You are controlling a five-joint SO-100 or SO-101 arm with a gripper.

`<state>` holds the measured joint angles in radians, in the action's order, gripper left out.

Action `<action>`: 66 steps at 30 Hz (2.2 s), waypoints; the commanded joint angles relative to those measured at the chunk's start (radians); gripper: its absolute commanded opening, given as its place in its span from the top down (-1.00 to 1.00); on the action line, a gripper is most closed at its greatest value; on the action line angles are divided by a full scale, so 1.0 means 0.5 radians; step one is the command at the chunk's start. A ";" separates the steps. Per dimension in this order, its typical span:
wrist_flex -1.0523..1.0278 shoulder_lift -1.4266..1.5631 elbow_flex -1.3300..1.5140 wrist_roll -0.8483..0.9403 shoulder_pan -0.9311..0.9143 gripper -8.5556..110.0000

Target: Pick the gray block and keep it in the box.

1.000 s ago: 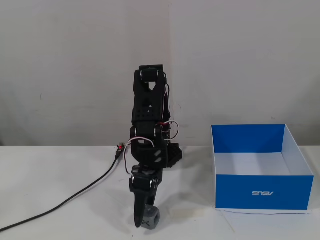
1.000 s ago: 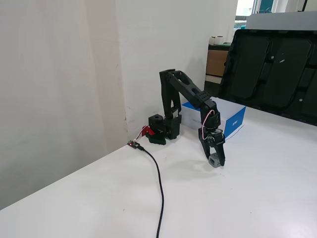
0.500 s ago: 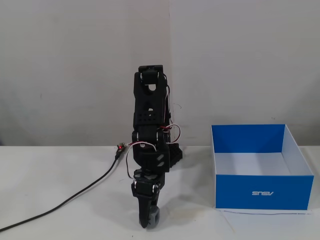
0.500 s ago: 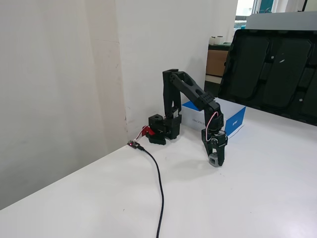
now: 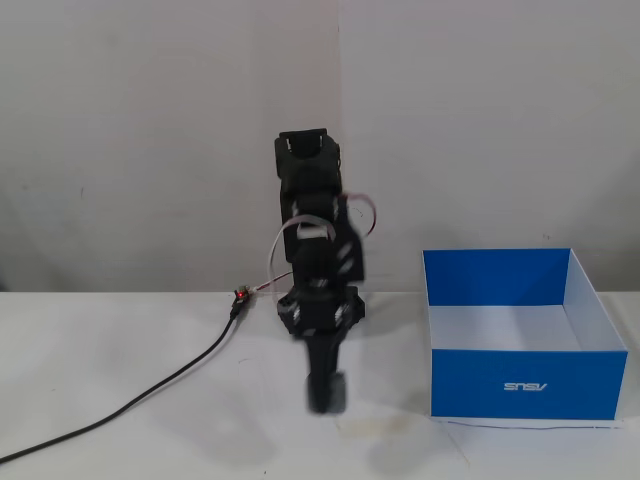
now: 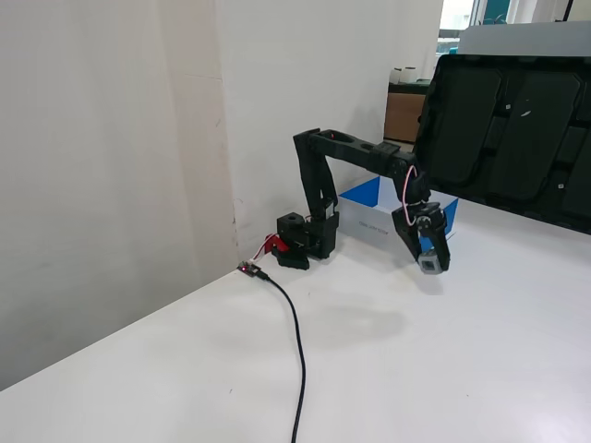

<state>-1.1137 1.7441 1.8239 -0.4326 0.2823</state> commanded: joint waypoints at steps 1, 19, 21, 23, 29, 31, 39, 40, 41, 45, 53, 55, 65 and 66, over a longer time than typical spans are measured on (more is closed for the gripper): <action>-0.206 0.252 -0.433 0.071 0.264 0.79; -0.341 0.598 -0.233 0.120 1.770 0.79; -0.267 0.592 -0.153 0.123 1.844 0.79; -0.218 0.534 -0.098 0.129 1.902 0.79; -0.166 0.282 -0.058 0.166 1.985 0.66; -0.135 0.273 -0.021 0.181 1.997 0.59; -0.107 0.383 0.000 0.273 1.979 0.44; -0.120 0.402 -0.003 0.301 1.970 0.45; -0.138 0.423 -0.003 0.331 1.954 0.47; -0.215 0.558 0.018 0.506 1.789 0.66; -0.261 1.065 0.356 1.025 1.074 0.85; -0.245 1.150 0.454 1.117 0.871 0.85; 0.264 1.298 0.890 1.178 -0.120 0.85; 0.322 1.319 0.951 1.144 -0.184 0.85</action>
<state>-1.0477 2.3455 2.2626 0.1703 0.3175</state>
